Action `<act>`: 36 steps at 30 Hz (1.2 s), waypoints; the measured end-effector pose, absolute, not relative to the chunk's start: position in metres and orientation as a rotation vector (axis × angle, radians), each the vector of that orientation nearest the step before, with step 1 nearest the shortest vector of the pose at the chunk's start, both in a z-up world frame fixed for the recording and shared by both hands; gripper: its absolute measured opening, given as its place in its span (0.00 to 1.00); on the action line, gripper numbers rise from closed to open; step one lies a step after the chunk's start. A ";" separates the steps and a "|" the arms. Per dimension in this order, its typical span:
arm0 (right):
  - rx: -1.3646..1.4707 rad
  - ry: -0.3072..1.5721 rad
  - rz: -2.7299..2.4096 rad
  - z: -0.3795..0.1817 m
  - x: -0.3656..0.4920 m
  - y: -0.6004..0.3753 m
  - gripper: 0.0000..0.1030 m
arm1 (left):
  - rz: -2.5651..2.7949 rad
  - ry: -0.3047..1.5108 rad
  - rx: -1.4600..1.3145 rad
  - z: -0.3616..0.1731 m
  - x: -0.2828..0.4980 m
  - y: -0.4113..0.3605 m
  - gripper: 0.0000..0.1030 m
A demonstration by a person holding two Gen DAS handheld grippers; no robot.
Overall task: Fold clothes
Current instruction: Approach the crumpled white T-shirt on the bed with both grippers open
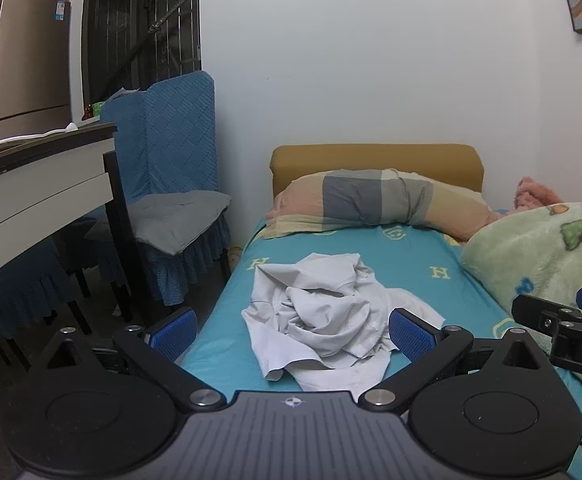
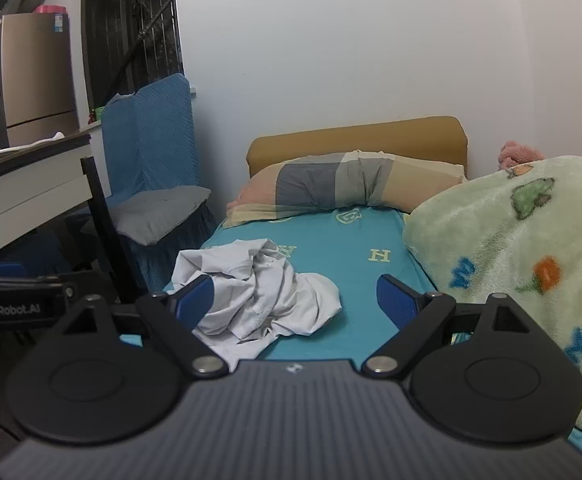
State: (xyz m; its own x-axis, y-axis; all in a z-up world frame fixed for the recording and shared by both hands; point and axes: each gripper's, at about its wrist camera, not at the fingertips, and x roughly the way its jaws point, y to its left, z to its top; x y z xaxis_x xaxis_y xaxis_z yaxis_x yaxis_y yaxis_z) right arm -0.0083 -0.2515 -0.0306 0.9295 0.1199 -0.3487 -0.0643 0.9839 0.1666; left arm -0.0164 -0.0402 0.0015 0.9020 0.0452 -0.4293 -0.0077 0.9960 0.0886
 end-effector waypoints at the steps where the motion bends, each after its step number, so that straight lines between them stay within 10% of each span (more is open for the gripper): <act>1: 0.157 0.369 0.094 -0.031 -0.008 -0.252 0.87 | 0.028 0.447 0.086 0.001 -0.017 -0.040 1.00; 25: 0.163 0.395 0.060 -0.037 -0.005 -0.251 0.87 | 0.002 0.426 0.094 0.000 -0.017 -0.041 1.00; 36: 0.239 0.439 0.032 -0.054 0.010 -0.259 0.87 | -0.063 0.665 0.134 -0.035 0.117 -0.055 0.99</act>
